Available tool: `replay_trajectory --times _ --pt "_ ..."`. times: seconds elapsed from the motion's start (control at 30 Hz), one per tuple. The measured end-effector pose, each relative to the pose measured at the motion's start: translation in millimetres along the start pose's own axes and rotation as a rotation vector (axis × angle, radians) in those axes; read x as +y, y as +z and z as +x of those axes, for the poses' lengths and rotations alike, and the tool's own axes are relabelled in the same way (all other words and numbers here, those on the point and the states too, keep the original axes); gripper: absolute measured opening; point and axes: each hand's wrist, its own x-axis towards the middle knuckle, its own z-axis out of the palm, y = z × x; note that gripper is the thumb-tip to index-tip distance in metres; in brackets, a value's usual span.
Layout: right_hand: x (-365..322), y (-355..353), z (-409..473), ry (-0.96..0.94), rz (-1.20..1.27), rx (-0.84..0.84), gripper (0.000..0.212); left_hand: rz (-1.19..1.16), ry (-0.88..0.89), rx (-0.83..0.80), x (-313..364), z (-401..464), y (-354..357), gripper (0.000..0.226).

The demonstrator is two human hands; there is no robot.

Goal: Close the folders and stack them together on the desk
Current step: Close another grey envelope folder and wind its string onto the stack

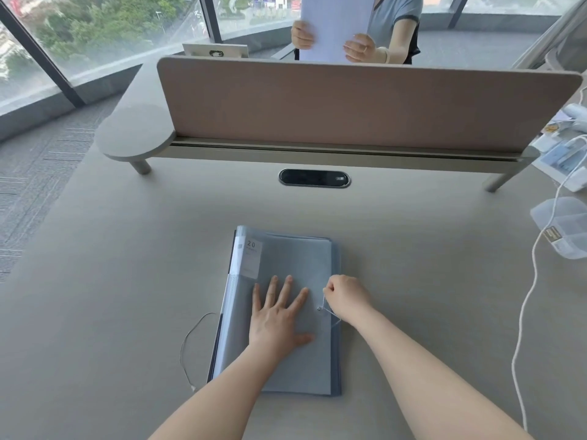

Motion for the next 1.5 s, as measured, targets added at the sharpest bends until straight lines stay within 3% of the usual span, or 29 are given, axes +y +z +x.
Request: replay_trajectory --times 0.27,0.37,0.47,0.6,0.8,0.87,0.97,1.07,1.17,1.27,1.43,1.5 --pt "-3 8 1 -0.01 0.026 0.025 0.015 0.012 -0.004 -0.013 -1 0 0 0.097" --pt "5 4 -6 0.043 0.088 0.117 0.014 0.022 -0.006 -0.018 2 -1 -3 0.096" --pt "15 3 -15 0.122 0.168 0.191 0.027 0.024 -0.026 0.014 1 -2 -12 0.09" --pt "25 10 -26 0.198 0.25 0.114 0.041 0.003 -0.128 0.117 -17 -9 -28 0.088" --pt "21 18 -36 0.222 0.356 0.05 0.036 -0.218 -0.364 0.218 -59 -22 -37 0.094" --pt "17 18 -37 0.225 0.373 0.056 0.038 -0.397 -0.451 0.223 -73 -26 -33 0.083" --pt "15 19 -36 0.225 0.364 0.061 0.043 -0.66 -0.469 0.169 -88 -28 -25 0.04" --pt "13 22 -32 0.221 0.369 0.074 0.046 -0.855 -0.409 0.172 -93 -28 -20 0.028" --pt "9 23 -29 0.239 0.385 0.105 0.041 -0.939 -0.407 0.153 -92 -26 -16 0.038" --pt "8 24 -28 0.266 0.445 0.12 0.019 -0.996 -0.421 0.133 -93 -26 -12 0.051" --pt "13 26 -28 0.314 0.528 0.167 0.025 -1.055 -0.458 0.088 -94 -25 -8 0.074" --pt "18 26 -26 0.338 0.542 0.171 0.015 -1.068 -0.46 0.073 -90 -24 -8 0.081"
